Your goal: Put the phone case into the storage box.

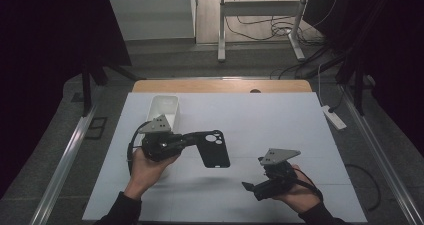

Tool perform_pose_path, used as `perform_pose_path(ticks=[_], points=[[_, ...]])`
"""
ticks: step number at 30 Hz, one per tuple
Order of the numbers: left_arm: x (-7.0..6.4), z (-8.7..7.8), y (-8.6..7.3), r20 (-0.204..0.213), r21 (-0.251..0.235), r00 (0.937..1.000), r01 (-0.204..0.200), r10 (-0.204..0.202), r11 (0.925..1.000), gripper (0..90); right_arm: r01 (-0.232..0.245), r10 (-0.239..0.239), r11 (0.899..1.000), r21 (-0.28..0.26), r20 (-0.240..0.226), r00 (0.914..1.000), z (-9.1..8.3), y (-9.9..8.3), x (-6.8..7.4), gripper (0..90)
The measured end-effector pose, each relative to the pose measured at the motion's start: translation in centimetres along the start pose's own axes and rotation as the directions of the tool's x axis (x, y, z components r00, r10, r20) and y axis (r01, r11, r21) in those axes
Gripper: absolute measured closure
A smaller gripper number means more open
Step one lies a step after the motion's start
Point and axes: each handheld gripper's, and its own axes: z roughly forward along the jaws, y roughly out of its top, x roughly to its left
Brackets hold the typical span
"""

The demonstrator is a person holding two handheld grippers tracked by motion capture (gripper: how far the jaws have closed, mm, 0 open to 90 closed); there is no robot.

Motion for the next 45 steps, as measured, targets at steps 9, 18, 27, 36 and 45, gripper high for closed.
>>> perform_pose_path(ticks=[9,18,27,36,45], points=[[1.6,-1.1,0.4,-0.009,0.004,0.9997,0.024,-0.024,0.9997,83.8,-0.036,0.036,0.999,-0.011,0.060,0.9976,-1.8,-1.4,-1.1,0.0],[2.5,-2.1,1.4,-0.032,0.018,0.9993,0.019,-0.018,0.9997,83.8,-0.082,0.084,0.996,-0.021,0.094,0.9920,-3.4,-2.8,-1.9,0.0],[3.6,-3.1,2.4,-0.038,0.022,0.9989,0.027,-0.026,0.9994,83.8,-0.136,0.140,0.990,-0.036,0.151,0.9786,-4.4,-4.1,-2.8,0.0],[4.5,-4.0,3.1,-0.049,0.015,0.9984,0.031,-0.030,0.9994,83.8,-0.173,0.174,0.985,-0.024,0.207,0.9627,-5.2,-5.6,-3.5,0.0],[5.5,-5.3,3.6,-0.079,0.012,0.9963,0.034,-0.033,0.9993,83.8,-0.237,0.240,0.971,-0.045,0.243,0.9399,-6.7,-7.3,-3.5,0.0]])
